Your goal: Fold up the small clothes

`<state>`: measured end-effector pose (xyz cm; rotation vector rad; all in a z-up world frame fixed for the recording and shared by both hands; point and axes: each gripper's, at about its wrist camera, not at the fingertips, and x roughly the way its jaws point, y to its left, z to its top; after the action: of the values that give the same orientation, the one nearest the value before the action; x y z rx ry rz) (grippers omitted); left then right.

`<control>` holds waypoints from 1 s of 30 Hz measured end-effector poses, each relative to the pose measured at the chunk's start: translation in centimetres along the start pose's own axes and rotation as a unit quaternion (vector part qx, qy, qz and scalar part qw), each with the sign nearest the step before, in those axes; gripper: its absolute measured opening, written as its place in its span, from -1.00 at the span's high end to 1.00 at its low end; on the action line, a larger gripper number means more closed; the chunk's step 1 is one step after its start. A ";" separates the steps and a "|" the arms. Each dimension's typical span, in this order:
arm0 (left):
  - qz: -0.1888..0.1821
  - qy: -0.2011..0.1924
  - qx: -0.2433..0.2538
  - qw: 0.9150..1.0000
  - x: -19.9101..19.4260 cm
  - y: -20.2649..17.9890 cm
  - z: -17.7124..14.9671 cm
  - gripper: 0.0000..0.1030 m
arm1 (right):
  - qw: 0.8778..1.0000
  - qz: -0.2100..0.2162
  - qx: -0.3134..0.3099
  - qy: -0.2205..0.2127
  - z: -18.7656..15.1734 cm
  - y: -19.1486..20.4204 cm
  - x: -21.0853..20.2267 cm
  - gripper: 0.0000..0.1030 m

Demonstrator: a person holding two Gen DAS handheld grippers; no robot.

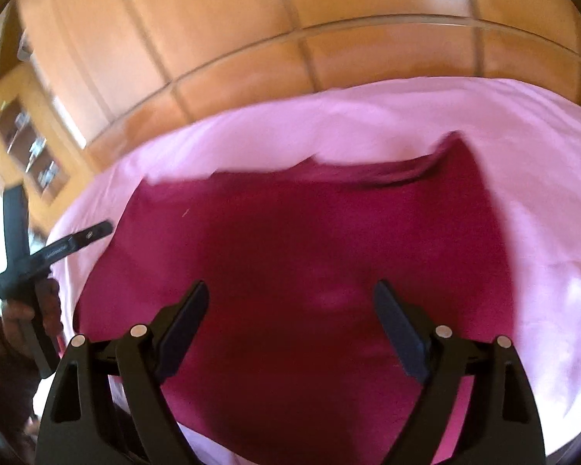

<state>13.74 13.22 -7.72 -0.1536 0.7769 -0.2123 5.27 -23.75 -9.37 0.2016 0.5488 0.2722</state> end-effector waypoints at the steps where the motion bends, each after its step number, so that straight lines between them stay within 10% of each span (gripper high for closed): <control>1: -0.003 -0.002 -0.015 1.000 0.1 0.4 0.3 -0.22 | 1.000 -0.007 0.006 -0.004 0.1 -0.5 -0.3 -0.63; 8: 0.003 0.054 -0.040 0.998 4.4 1.8 1.3 0.22 | 0.994 -0.097 0.051 -0.021 -0.2 -4.6 -2.3 -0.31; 12: 0.016 0.069 -0.059 0.996 5.9 2.5 0.9 0.15 | 0.989 -0.124 0.081 -0.005 -0.7 -6.7 -2.5 -0.42; 19: 0.033 0.024 -0.059 0.997 2.6 2.2 0.8 0.10 | 0.986 0.000 0.163 0.037 -2.1 -11.1 -1.0 -0.65; 24: -0.058 -0.019 -0.006 0.998 -2.5 -1.3 -1.1 0.21 | 0.987 0.029 0.150 0.044 -2.2 -11.4 -1.2 -0.62; 30: -0.092 0.033 0.059 0.993 -1.4 -4.8 -4.0 0.21 | 0.979 0.088 0.172 0.057 -2.6 -11.4 -1.5 0.19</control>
<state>9.29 8.69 -8.51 -0.1064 0.8138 -0.4399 4.95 -34.63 -13.75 0.5748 0.6920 0.3620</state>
